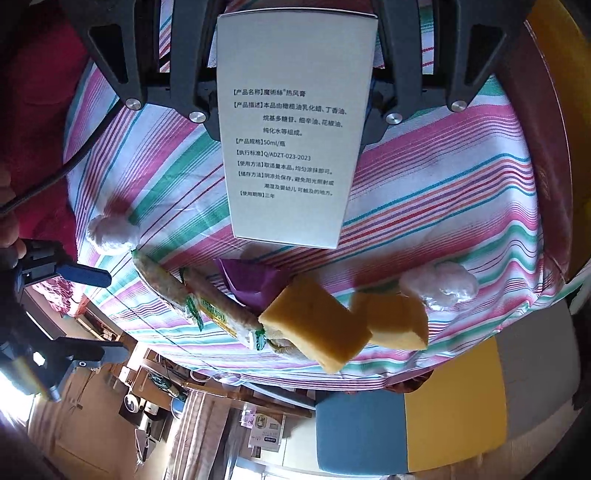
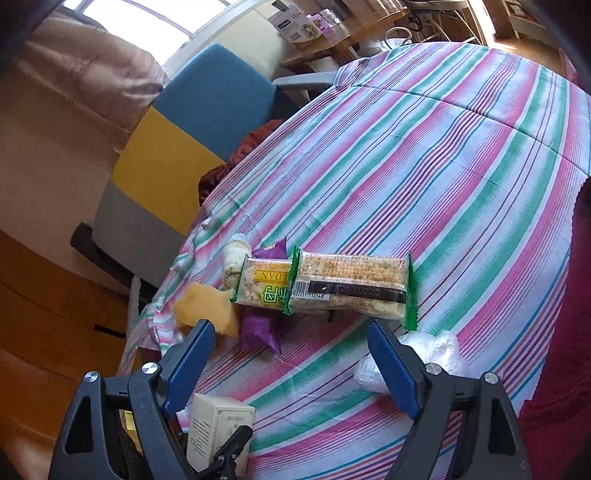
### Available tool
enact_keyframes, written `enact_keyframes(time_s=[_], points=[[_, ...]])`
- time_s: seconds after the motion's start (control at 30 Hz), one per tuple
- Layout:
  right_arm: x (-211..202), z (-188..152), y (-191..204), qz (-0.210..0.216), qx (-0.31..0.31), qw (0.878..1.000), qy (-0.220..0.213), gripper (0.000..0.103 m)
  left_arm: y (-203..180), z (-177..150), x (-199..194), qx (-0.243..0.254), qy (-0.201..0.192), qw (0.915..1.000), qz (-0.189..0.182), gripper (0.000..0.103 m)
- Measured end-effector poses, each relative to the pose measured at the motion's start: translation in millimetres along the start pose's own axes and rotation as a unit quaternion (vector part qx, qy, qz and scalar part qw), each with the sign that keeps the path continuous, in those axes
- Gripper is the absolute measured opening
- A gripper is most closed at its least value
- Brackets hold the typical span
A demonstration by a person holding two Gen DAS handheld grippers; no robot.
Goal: Organize objects
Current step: 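Lift the white box with the left tool while the right tool grasps a cracker packet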
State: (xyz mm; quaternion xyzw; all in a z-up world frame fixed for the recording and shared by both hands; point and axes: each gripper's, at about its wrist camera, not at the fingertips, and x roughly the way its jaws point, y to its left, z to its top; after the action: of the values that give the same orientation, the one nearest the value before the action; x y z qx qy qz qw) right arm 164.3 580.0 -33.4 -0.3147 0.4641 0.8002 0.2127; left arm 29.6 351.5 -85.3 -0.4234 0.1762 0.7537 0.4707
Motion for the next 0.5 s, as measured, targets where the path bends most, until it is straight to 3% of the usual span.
enact_keyframes(time_s=[0.1, 0.2, 0.3, 0.4, 0.5], points=[[12, 6, 10, -0.031, -0.043, 0.998, 0.045, 0.086, 3, -2, -2, 0.000, -0.003, 1.0000, -0.006, 0.051], [23, 19, 26, -0.080, -0.138, 0.983, 0.089, 0.086, 4, -2, -2, -0.004, -0.005, 0.9999, -0.011, 0.051], [38, 31, 35, -0.128, -0.241, 0.954, 0.125, 0.086, 5, -2, -2, -0.007, -0.006, 0.9999, -0.014, 0.051], [59, 33, 42, -0.168, -0.332, 0.914, 0.161, 0.086, 7, -2, -2, -0.011, -0.007, 0.9997, -0.020, 0.051], [79, 32, 43, -0.193, -0.382, 0.883, 0.191, 0.086, 10, -2, -2, -0.018, -0.006, 0.9995, -0.027, 0.052]])
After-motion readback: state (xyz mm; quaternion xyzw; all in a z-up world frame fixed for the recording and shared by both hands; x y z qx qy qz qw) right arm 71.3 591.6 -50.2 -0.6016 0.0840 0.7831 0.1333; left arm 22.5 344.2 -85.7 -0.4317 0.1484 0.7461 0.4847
